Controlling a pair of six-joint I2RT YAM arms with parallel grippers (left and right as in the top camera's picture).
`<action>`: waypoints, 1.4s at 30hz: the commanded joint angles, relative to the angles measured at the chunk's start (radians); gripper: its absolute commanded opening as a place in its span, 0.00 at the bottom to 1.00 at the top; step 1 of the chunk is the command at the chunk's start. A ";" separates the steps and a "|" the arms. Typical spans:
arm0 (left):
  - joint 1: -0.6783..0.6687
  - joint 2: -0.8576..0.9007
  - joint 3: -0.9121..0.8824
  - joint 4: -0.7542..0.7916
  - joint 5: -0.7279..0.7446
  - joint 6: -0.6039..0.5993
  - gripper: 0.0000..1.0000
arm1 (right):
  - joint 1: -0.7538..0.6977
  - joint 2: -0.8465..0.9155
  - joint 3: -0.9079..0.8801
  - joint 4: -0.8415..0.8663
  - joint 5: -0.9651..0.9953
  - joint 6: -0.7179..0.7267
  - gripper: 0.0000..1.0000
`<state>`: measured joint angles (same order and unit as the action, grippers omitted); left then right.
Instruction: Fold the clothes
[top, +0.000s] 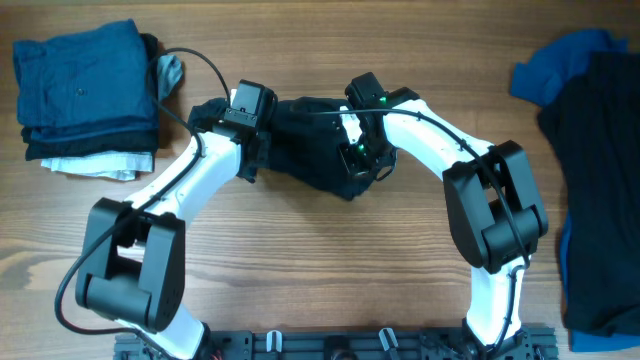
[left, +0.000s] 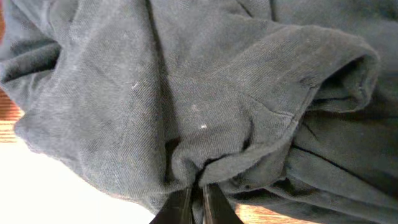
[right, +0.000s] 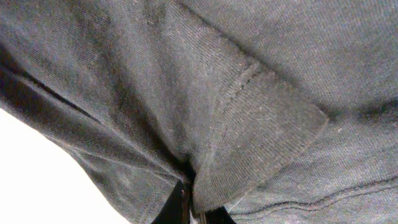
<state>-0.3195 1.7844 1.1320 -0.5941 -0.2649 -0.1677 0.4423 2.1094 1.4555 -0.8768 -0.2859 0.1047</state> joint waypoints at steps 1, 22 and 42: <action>0.003 0.017 -0.006 0.005 -0.013 0.003 0.04 | 0.000 0.015 0.024 0.000 0.024 0.011 0.04; 0.002 -0.669 0.152 0.245 -0.151 0.004 0.04 | -0.347 -0.696 0.167 -0.177 0.062 0.137 0.04; -0.185 -0.941 0.377 -0.061 -0.008 0.029 0.04 | -0.487 -0.953 0.602 -0.507 0.140 0.105 0.04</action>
<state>-0.4744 0.8505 1.4376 -0.6155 -0.2821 -0.1513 -0.0395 1.1912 2.0178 -1.3655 -0.2001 0.2119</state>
